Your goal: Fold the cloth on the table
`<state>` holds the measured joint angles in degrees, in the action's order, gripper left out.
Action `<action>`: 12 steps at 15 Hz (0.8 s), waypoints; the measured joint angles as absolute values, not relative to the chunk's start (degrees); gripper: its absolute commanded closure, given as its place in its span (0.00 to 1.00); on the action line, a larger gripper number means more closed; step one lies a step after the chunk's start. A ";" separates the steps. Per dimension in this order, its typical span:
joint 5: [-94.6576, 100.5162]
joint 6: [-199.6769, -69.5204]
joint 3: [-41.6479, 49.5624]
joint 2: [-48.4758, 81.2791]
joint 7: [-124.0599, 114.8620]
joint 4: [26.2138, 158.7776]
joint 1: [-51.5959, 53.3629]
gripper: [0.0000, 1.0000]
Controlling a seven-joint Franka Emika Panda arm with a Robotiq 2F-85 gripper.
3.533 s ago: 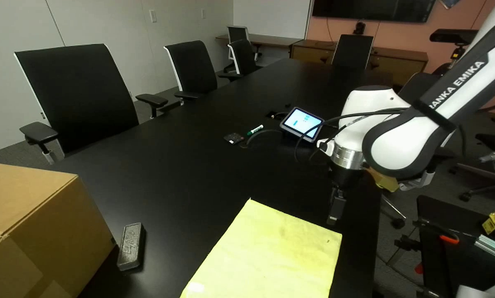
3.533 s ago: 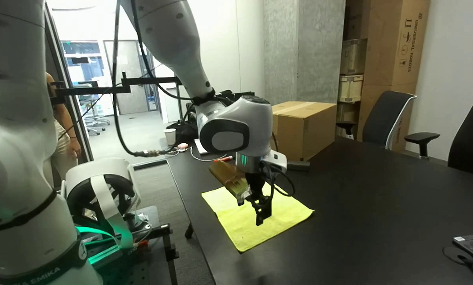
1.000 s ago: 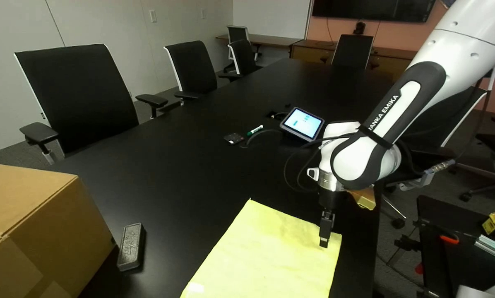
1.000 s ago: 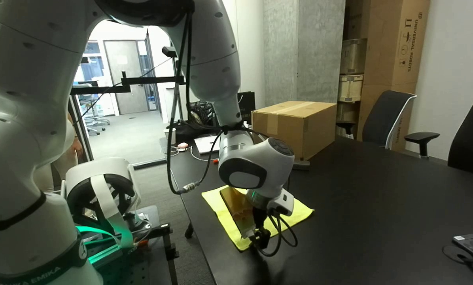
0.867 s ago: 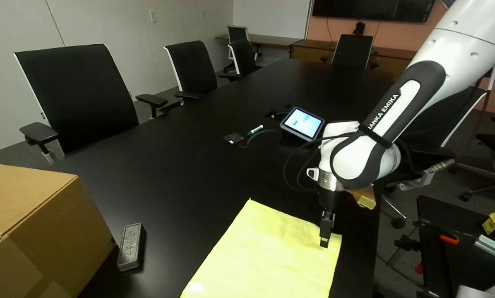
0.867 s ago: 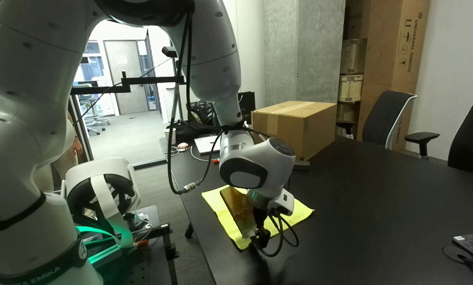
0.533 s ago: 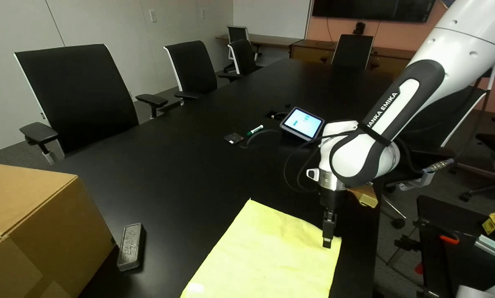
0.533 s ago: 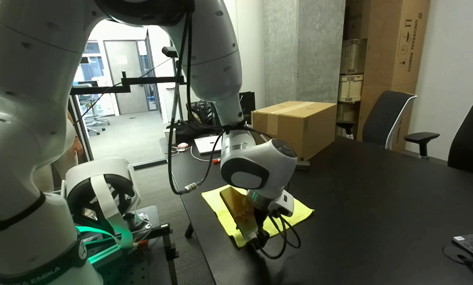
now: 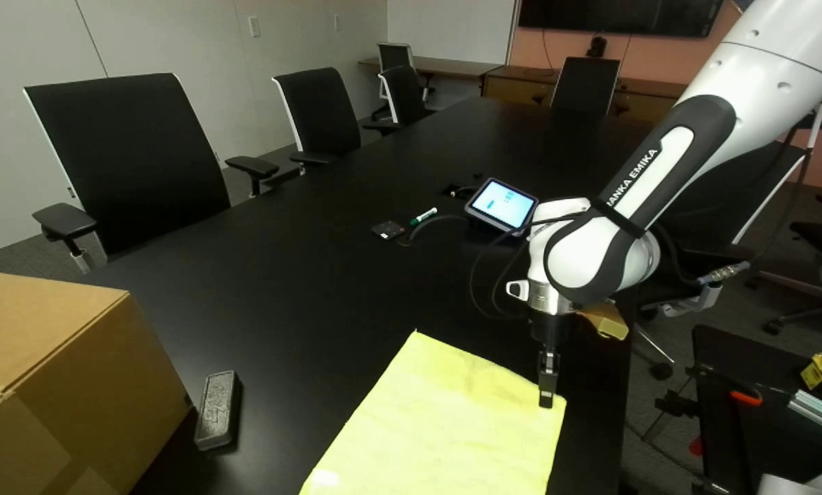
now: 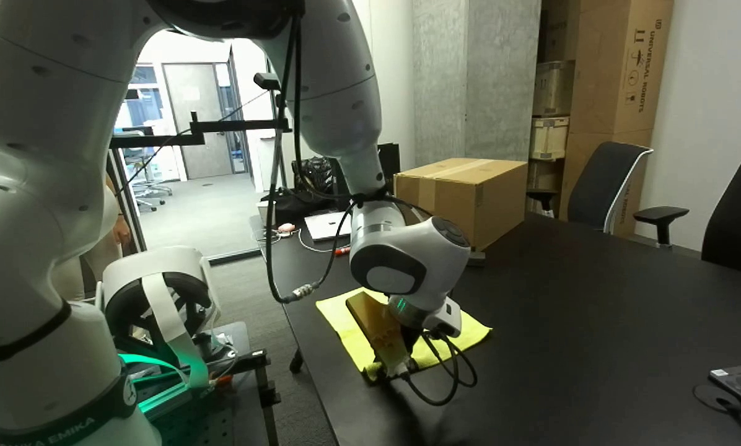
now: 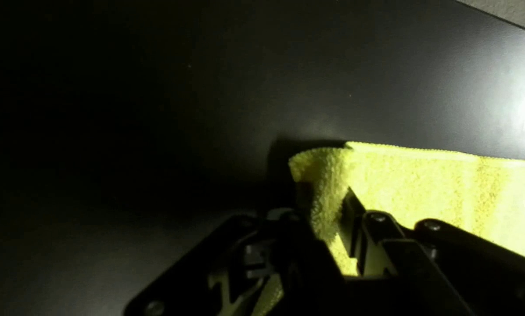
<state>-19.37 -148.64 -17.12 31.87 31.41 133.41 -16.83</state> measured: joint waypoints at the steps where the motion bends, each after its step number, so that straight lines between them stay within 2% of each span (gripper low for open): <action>1: -19.37 -148.39 -17.12 31.82 31.94 133.23 -16.83 1.00; 4: -19.36 -147.63 -17.14 31.46 34.10 132.68 -16.82 0.95; 12: -19.33 -142.36 -18.39 28.03 44.18 129.53 -16.66 0.96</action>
<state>-19.33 -142.36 -18.39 28.03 44.18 129.53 -16.66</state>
